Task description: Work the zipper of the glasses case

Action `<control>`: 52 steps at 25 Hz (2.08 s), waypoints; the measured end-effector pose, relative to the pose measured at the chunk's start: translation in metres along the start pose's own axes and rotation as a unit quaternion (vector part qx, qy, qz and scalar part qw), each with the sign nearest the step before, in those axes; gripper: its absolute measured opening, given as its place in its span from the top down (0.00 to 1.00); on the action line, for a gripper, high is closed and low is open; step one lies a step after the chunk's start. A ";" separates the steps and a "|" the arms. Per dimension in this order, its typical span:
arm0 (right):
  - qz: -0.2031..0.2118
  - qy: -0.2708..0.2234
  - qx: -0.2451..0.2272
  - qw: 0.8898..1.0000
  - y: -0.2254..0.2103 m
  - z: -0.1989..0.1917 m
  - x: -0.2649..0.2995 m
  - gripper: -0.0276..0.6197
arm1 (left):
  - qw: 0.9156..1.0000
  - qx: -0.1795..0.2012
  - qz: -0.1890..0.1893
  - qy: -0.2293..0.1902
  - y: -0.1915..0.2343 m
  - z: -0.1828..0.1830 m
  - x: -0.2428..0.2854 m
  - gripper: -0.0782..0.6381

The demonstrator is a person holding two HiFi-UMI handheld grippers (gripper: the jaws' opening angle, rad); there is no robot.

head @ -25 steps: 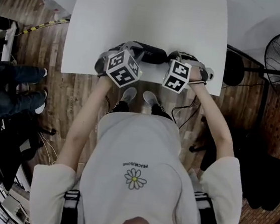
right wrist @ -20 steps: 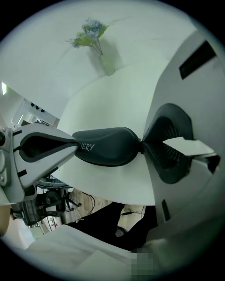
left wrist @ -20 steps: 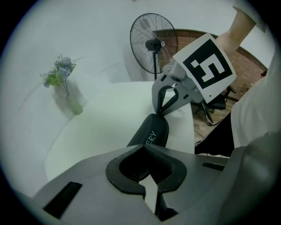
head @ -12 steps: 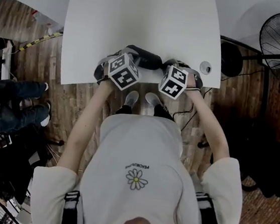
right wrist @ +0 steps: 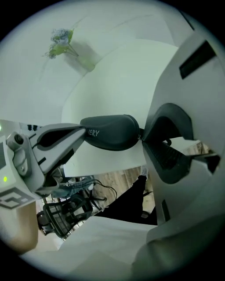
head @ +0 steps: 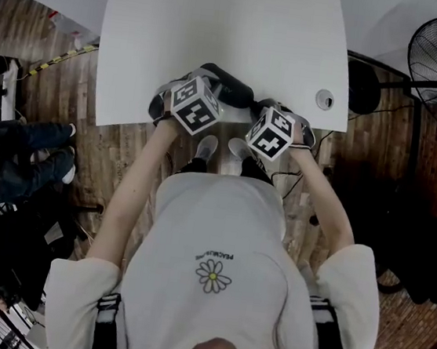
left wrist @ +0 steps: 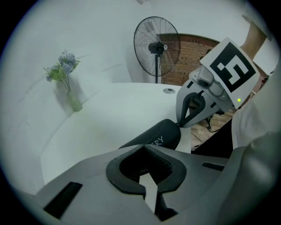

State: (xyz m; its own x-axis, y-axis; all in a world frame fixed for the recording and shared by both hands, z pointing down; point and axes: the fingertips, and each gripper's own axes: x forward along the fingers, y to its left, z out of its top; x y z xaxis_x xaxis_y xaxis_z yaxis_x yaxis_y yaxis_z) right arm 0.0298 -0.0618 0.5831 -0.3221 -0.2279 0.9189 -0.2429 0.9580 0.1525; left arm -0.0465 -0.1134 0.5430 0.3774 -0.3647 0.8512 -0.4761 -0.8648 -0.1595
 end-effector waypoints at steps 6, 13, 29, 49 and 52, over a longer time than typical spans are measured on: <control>0.036 -0.017 -0.012 0.999 0.032 0.022 0.005 0.95 | 1.000 0.000 0.007 -0.003 -0.001 -0.001 -0.002 0.87; 0.008 -0.045 0.115 0.992 0.033 0.036 0.011 0.95 | 1.000 -0.007 0.009 -0.023 0.003 -0.004 -0.003 0.87; -0.099 0.007 0.122 0.988 -0.046 -0.038 0.002 0.95 | 0.997 0.065 -0.030 0.013 -0.010 0.004 0.005 0.87; -0.062 -0.058 0.111 0.990 0.003 0.041 0.013 0.95 | 0.999 0.015 -0.032 -0.006 -0.008 -0.002 0.002 0.87; -0.106 -0.056 0.153 0.981 -0.027 0.033 0.013 0.95 | 0.997 0.027 -0.072 0.007 -0.024 -0.008 -0.003 0.87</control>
State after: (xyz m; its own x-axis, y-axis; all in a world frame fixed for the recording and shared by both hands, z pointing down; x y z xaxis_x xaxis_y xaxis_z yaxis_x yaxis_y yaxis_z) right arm 0.0015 -0.0961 0.5786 -0.3291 -0.4501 0.8301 -0.5725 0.7942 0.2037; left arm -0.0429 -0.0888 0.5487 0.4271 -0.2312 0.8742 -0.3744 -0.9252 -0.0618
